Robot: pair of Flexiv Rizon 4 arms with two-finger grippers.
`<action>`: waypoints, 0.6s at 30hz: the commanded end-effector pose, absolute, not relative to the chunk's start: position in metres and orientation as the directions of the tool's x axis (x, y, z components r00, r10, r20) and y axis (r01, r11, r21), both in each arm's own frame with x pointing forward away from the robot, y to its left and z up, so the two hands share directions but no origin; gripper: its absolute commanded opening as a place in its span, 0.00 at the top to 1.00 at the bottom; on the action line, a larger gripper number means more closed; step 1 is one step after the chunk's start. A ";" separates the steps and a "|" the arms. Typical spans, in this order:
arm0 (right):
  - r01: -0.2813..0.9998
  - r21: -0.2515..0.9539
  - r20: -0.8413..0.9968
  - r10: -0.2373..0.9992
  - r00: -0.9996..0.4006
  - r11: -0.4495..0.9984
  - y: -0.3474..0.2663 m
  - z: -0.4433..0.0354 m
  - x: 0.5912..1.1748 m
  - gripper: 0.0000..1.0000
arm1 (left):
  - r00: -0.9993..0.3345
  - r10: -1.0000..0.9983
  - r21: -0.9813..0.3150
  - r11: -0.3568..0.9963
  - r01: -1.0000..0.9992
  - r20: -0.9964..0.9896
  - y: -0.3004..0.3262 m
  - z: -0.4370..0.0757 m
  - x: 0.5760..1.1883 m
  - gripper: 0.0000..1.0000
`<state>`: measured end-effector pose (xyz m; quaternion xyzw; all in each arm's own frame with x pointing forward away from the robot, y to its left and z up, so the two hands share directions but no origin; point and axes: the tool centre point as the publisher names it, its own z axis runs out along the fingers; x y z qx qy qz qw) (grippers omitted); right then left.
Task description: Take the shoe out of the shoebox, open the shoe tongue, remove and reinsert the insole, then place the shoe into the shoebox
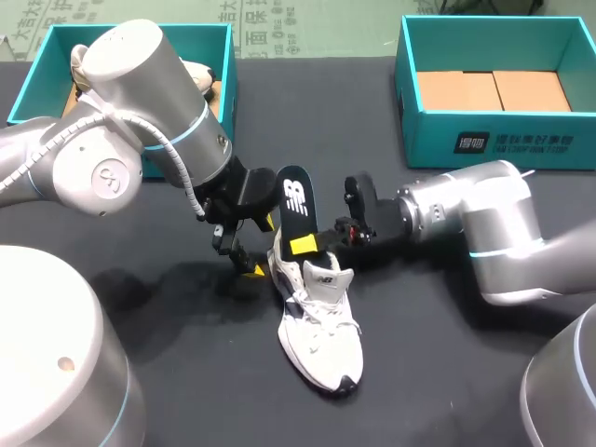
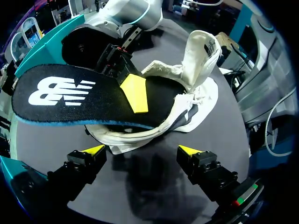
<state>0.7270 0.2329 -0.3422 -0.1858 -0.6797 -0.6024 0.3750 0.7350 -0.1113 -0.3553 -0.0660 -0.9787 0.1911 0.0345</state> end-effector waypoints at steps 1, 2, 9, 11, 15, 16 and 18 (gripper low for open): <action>0.717 0.667 0.745 -0.192 -0.639 0.205 0.235 -0.357 0.717 1.00 | -0.989 0.142 -0.377 0.919 0.116 0.041 -0.112 -0.356 0.735 0.00; 0.720 0.662 0.750 -0.189 -0.634 0.207 0.235 -0.357 0.715 1.00 | -0.989 0.142 -0.377 0.919 0.116 0.041 -0.112 -0.356 0.735 0.00; 0.719 0.661 0.750 -0.159 -0.642 0.215 0.241 -0.351 0.704 1.00 | -0.989 0.142 -0.377 0.919 0.116 0.041 -0.112 -0.356 0.735 0.00; 0.712 0.669 0.743 -0.156 -0.651 0.216 0.241 -0.347 0.705 1.00 | -0.989 0.142 -0.377 0.919 0.116 0.041 -0.112 -0.356 0.735 0.00; 0.694 0.685 0.728 -0.159 -0.667 0.223 0.243 -0.341 0.710 0.70 | -0.989 0.142 -0.377 0.919 0.116 0.041 -0.112 -0.356 0.735 0.00; 0.689 0.688 0.724 -0.160 -0.671 0.226 0.244 -0.340 0.711 0.67 | -0.989 0.142 -0.377 0.919 0.116 0.041 -0.112 -0.356 0.735 0.00; 0.681 0.694 0.718 -0.161 -0.677 0.231 0.245 -0.337 0.713 0.67 | -0.989 0.142 -0.377 0.919 0.116 0.041 -0.112 -0.356 0.735 0.00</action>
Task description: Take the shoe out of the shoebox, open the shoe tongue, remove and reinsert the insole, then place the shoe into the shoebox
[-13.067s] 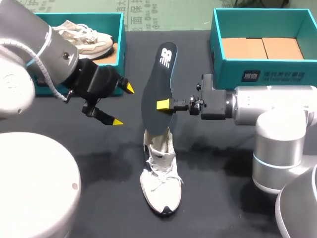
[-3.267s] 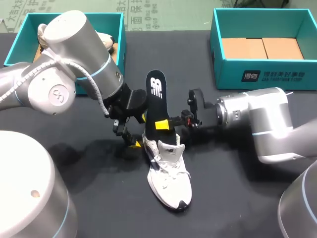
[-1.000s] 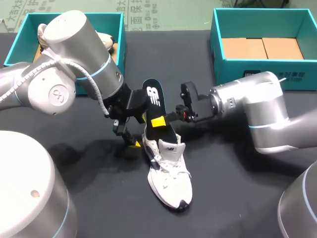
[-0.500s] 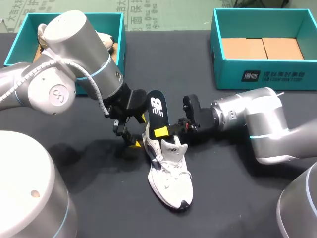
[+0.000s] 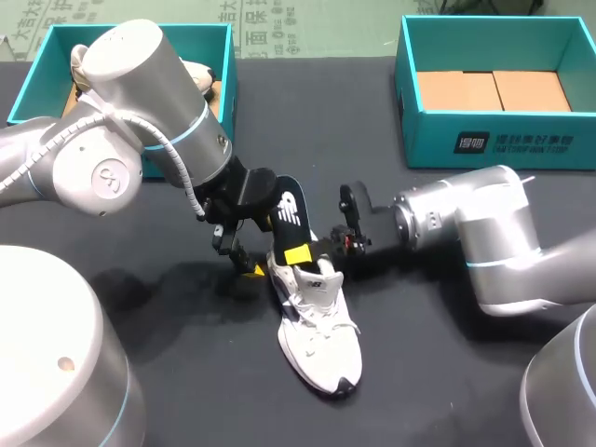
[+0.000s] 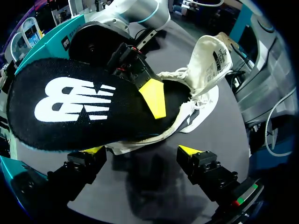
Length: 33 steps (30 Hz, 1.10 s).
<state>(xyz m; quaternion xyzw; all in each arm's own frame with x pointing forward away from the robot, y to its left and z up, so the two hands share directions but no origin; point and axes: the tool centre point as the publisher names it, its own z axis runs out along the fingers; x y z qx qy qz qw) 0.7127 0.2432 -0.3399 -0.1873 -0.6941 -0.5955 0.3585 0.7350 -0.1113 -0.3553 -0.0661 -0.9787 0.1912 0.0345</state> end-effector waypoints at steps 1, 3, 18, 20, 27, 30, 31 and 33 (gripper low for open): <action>0.678 0.697 0.716 -0.160 -0.680 0.234 0.245 -0.336 0.714 0.67 | -0.989 0.142 -0.377 0.919 0.116 0.041 -0.112 -0.356 0.735 0.00; 0.671 0.702 0.710 -0.162 -0.685 0.239 0.247 -0.334 0.715 0.70 | -0.989 0.142 -0.377 0.919 0.116 0.041 -0.112 -0.356 0.735 0.00; 0.631 0.727 0.681 -0.160 -0.715 0.271 0.252 -0.316 0.721 0.71 | -0.989 0.142 -0.377 0.919 0.116 0.041 -0.112 -0.356 0.735 0.00; 0.629 0.728 0.679 -0.161 -0.716 0.273 0.252 -0.315 0.724 0.72 | -0.989 0.142 -0.377 0.919 0.116 0.041 -0.112 -0.356 0.735 0.00; 0.627 0.732 0.674 -0.156 -0.722 0.265 0.251 -0.313 0.733 0.74 | -0.989 0.142 -0.377 0.919 0.116 0.041 -0.112 -0.356 0.735 0.00; 0.635 0.730 0.678 -0.155 -0.718 0.251 0.249 -0.316 0.735 0.80 | -0.989 0.142 -0.377 0.919 0.116 0.041 -0.112 -0.356 0.735 0.00; 0.639 0.728 0.681 -0.156 -0.715 0.248 0.248 -0.317 0.735 0.91 | -0.989 0.142 -0.377 0.919 0.116 0.041 -0.112 -0.356 0.735 0.00; 0.649 0.720 0.690 -0.157 -0.706 0.246 0.248 -0.320 0.736 1.00 | -0.989 0.142 -0.377 0.919 0.116 0.041 -0.112 -0.356 0.735 0.00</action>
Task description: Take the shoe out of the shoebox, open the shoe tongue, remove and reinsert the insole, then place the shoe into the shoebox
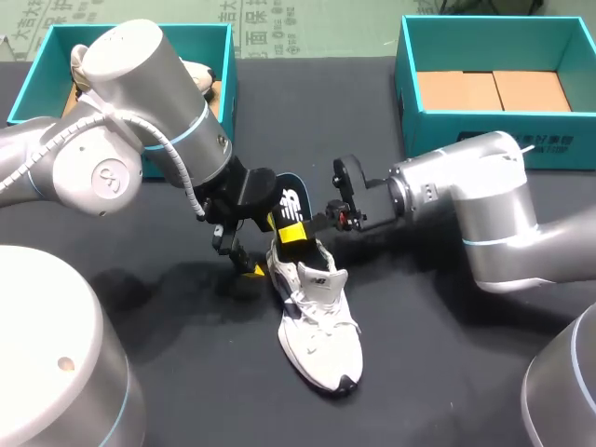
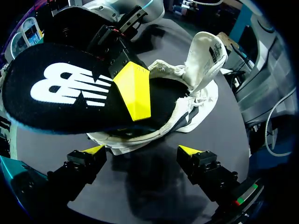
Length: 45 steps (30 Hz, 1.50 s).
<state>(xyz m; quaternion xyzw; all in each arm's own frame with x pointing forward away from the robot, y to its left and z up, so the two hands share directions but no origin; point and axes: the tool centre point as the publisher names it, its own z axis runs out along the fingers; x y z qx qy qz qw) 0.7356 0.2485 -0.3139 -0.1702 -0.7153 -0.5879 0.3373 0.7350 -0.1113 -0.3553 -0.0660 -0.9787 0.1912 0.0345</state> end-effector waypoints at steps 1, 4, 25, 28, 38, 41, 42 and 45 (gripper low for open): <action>0.652 0.717 0.694 -0.159 -0.703 0.248 0.248 -0.322 0.736 1.00 | -0.989 0.142 -0.377 0.919 0.116 0.041 -0.112 -0.356 0.735 0.00; 0.665 0.704 0.707 -0.159 -0.689 0.249 0.249 -0.327 0.735 1.00 | -0.989 0.142 -0.377 0.919 0.116 0.041 -0.112 -0.356 0.735 0.00; 0.714 0.657 0.750 -0.108 -0.653 0.242 0.248 -0.340 0.706 0.70 | -0.989 0.142 -0.377 0.919 0.116 0.041 -0.112 -0.356 0.735 0.00; 0.698 0.672 0.735 -0.110 -0.669 0.249 0.251 -0.334 0.709 0.59 | -0.989 0.142 -0.377 0.919 0.116 0.041 -0.112 -0.356 0.735 0.00; 0.656 0.705 0.697 -0.093 -0.711 0.269 0.252 -0.318 0.715 0.62 | -0.989 0.142 -0.377 0.919 0.116 0.041 -0.112 -0.356 0.735 0.00; 0.648 0.712 0.688 -0.085 -0.721 0.272 0.251 -0.313 0.716 0.62 | -0.989 0.142 -0.377 0.919 0.116 0.041 -0.112 -0.356 0.735 0.00; 0.646 0.714 0.685 -0.081 -0.724 0.272 0.250 -0.311 0.716 0.63 | -0.989 0.142 -0.377 0.919 0.116 0.041 -0.112 -0.356 0.735 0.00; 0.639 0.719 0.678 -0.069 -0.732 0.272 0.247 -0.307 0.717 0.63 | -0.989 0.142 -0.377 0.919 0.116 0.041 -0.112 -0.356 0.735 0.00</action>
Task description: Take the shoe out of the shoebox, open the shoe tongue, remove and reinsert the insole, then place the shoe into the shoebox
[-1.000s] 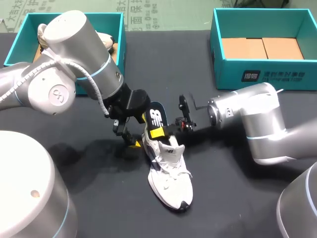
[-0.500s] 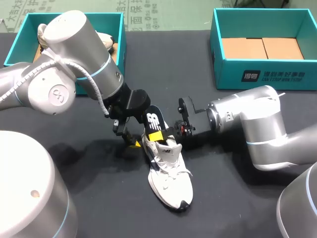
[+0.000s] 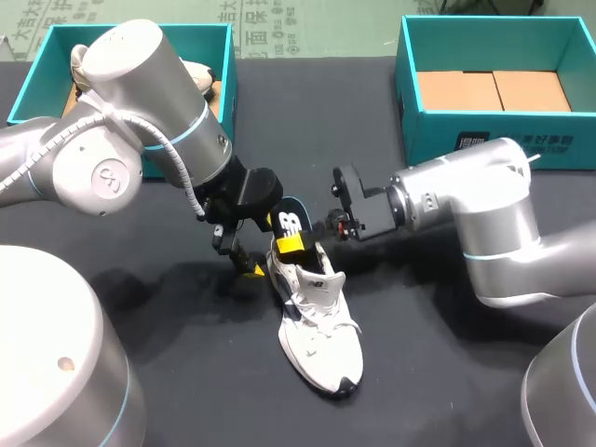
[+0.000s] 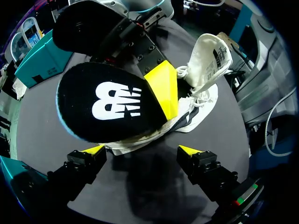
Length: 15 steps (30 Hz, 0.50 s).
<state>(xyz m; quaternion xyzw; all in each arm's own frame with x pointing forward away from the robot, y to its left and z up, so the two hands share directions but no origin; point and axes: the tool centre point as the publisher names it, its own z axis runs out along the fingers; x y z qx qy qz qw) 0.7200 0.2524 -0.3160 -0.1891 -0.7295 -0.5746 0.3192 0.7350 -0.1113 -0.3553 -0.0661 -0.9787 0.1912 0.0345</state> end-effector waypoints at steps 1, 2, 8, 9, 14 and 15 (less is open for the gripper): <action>0.638 0.721 0.675 -0.063 -0.735 0.271 0.247 -0.305 0.718 0.63 | -0.989 0.142 -0.377 0.919 0.116 0.041 -0.112 -0.356 0.735 0.00; 0.637 0.721 0.673 -0.059 -0.737 0.271 0.246 -0.304 0.719 0.63 | -0.989 0.142 -0.377 0.919 0.116 0.041 -0.112 -0.356 0.735 0.00; 0.634 0.728 0.666 -0.052 -0.744 0.262 0.242 -0.302 0.728 0.65 | -0.989 0.142 -0.377 0.919 0.116 0.041 -0.112 -0.356 0.735 0.00; 0.637 0.728 0.667 -0.049 -0.743 0.255 0.241 -0.302 0.731 0.66 | -0.989 0.142 -0.377 0.919 0.116 0.041 -0.112 -0.356 0.735 0.00; 0.650 0.719 0.679 -0.046 -0.733 0.247 0.241 -0.307 0.736 1.00 | -0.989 0.142 -0.377 0.919 0.116 0.041 -0.112 -0.356 0.735 0.00; 0.656 0.714 0.685 -0.046 -0.727 0.245 0.241 -0.309 0.736 1.00 | -0.989 0.142 -0.377 0.919 0.116 0.041 -0.112 -0.356 0.735 0.00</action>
